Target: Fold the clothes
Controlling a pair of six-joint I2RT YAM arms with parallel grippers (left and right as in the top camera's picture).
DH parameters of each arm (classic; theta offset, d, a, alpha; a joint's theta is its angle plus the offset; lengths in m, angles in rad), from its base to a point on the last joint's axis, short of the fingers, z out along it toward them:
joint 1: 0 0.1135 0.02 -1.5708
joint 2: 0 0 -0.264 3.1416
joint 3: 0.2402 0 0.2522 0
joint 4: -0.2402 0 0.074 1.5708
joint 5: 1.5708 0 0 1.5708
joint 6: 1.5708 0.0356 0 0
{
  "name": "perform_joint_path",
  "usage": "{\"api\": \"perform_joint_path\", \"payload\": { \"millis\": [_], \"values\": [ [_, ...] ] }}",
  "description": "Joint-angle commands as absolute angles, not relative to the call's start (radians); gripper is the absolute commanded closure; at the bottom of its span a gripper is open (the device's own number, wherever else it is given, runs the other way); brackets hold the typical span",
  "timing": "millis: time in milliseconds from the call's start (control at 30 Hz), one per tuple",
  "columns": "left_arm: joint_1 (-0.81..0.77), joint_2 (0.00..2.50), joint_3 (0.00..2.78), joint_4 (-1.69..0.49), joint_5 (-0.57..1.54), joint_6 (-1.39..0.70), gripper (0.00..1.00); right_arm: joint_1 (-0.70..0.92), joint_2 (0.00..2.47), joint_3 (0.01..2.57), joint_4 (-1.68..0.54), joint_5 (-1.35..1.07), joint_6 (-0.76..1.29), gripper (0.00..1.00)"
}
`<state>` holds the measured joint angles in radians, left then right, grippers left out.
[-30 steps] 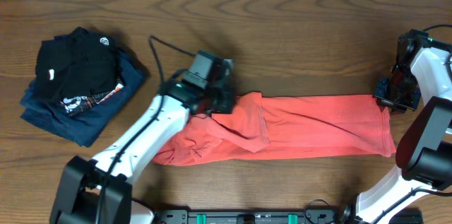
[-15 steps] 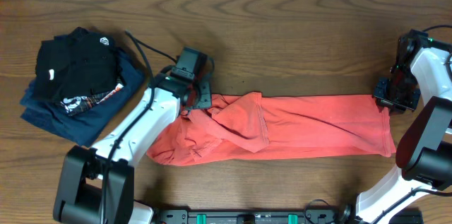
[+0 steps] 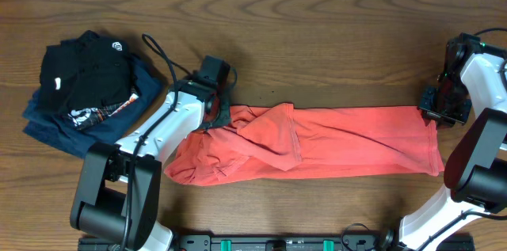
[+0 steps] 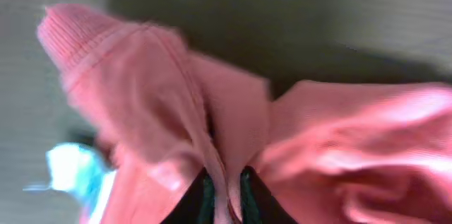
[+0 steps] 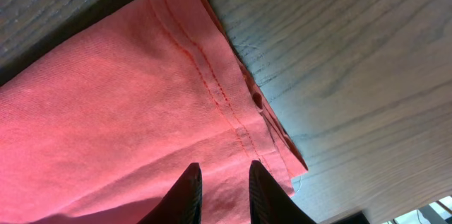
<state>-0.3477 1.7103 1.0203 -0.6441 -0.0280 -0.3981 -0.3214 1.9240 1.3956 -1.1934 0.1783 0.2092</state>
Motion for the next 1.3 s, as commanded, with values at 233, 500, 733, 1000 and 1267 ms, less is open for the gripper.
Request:
{"api": "perform_joint_path", "payload": {
  "millis": [233, 500, 733, 1000, 1267],
  "values": [
    [-0.340, 1.711, 0.999, -0.692, -0.125, -0.528, 0.86, -0.313, 1.911, 1.393, -1.198, 0.179, 0.219, 0.78],
    [-0.340, 1.711, 0.910, -0.684, -0.208, -0.628, 0.83, -0.313, 1.911, 1.393, -1.209, 0.179, 0.219, 0.78],
    [-0.329, 1.703, 0.917, -0.659, -0.237, -0.578, 0.51, -0.313, 1.911, 1.393, -1.220, 0.171, 0.202, 0.77],
    [-0.315, 1.520, 1.039, -0.762, -0.183, -0.570, 0.47, -0.313, 1.911, 1.393, -1.219, 0.167, 0.196, 0.77],
    [-0.414, 1.472, 1.034, -0.718, 0.046, -0.569, 0.59, -0.313, 1.911, 1.393, -1.213, 0.167, 0.196, 0.77]
  ]
}}
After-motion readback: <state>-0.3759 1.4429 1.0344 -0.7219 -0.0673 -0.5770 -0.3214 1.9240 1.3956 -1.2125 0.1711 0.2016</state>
